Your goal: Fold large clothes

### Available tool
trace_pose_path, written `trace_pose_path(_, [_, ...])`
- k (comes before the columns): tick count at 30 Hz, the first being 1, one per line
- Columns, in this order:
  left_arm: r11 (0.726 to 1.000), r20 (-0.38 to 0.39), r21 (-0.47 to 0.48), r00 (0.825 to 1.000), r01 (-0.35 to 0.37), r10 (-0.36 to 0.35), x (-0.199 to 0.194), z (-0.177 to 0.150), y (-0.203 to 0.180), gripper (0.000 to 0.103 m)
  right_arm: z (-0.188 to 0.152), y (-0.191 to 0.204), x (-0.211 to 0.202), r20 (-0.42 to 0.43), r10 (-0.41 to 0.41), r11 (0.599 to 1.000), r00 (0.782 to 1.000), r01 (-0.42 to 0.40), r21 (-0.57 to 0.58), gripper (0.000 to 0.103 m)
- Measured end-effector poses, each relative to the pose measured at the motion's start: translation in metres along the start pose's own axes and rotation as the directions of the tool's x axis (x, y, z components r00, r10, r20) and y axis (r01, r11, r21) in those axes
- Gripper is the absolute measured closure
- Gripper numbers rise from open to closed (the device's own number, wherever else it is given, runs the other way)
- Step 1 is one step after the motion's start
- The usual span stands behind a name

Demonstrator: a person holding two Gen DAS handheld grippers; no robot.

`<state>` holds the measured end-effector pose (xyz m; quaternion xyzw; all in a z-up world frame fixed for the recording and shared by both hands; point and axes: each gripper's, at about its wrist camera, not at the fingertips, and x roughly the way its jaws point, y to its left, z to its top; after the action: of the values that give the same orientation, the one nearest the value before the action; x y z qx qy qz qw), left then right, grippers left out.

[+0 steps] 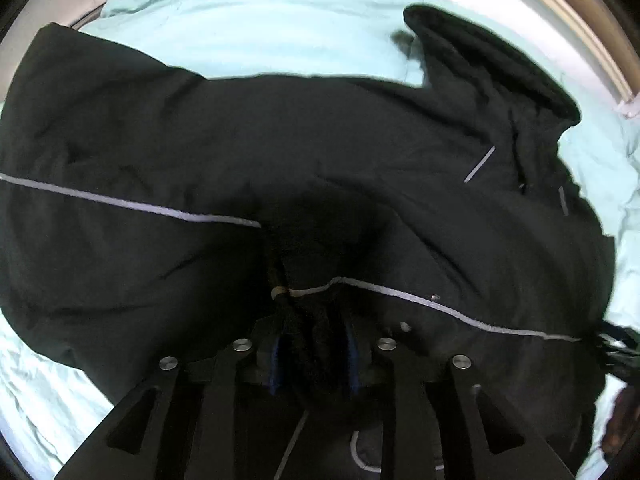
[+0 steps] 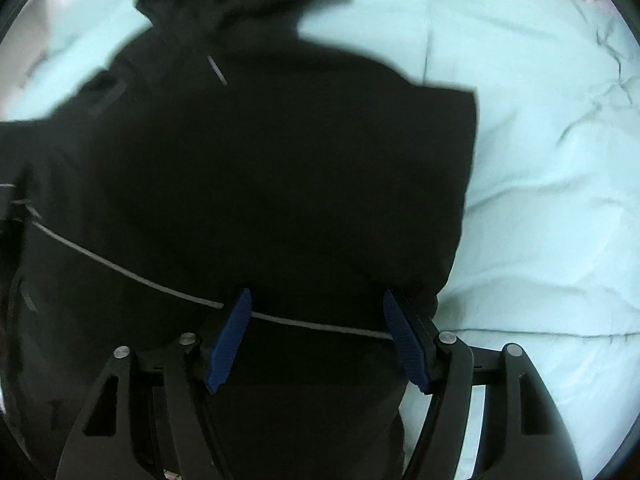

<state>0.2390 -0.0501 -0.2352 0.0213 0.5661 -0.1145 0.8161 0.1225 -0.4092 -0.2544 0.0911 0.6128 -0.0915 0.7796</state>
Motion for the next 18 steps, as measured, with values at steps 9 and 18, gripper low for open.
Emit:
trace_pose_path(9, [1.000, 0.076, 0.008, 0.997, -0.012, 0.011, -0.060, -0.015, 0.027, 0.050, -0.003, -0.002, -0.021, 0.009, 0.007, 1.000, 1.000, -0.007, 0.001, 0.031])
trace_pose_path(18, [0.999, 0.173, -0.043, 0.985, 0.027, -0.019, -0.106, -0.004, 0.046, 0.050, -0.012, 0.021, -0.048, 0.043, 0.052, 0.997, 0.998, -0.050, -0.052, 0.030])
